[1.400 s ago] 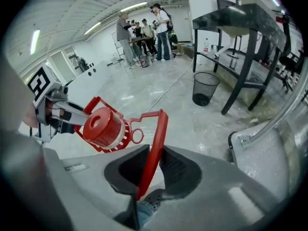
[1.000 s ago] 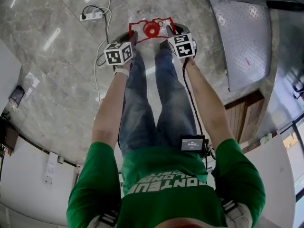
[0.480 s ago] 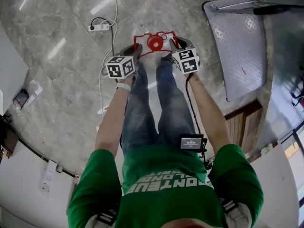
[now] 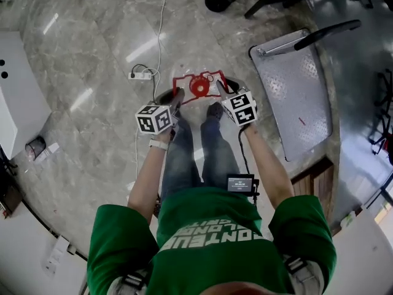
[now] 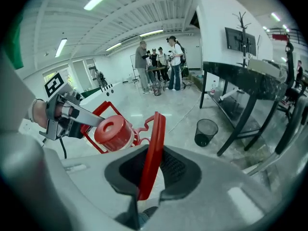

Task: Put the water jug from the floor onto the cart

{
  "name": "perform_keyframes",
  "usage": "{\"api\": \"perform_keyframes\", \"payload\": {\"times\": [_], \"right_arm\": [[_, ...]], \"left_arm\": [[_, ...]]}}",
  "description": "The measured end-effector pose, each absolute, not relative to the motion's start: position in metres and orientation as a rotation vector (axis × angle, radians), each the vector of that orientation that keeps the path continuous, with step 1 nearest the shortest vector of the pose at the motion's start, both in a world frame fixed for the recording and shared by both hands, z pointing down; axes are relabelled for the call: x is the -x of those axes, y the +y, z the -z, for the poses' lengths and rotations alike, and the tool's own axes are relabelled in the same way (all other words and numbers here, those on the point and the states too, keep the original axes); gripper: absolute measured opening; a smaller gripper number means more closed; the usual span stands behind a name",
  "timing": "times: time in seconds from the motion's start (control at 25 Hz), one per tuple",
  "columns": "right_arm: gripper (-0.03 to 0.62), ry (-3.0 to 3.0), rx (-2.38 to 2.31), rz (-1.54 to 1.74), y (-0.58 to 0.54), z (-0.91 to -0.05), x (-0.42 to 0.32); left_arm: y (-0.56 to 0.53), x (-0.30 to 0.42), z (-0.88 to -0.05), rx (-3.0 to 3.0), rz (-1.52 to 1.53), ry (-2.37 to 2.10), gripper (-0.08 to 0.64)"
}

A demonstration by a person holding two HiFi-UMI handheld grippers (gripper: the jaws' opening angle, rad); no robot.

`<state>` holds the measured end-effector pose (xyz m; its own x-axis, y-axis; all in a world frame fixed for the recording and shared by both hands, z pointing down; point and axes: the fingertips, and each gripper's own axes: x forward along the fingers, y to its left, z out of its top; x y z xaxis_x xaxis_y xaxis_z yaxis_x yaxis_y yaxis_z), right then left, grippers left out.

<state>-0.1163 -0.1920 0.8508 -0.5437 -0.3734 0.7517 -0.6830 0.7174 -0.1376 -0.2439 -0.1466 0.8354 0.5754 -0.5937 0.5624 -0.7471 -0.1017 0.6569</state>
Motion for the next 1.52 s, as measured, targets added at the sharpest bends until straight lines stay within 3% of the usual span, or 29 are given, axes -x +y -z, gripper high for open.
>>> {"api": "perform_keyframes", "payload": {"times": [0.72,1.52], "right_arm": [[0.046,-2.417,-0.939,-0.321,-0.213,-0.613,0.128],[0.051,-2.405,-1.11,-0.252,-0.181,-0.56,0.106]], "left_arm": [[-0.171,0.249,-0.602,-2.082,-0.052,-1.148,0.074],[-0.155,0.225,-0.545,-2.254,-0.049,-0.997,0.078]]}}
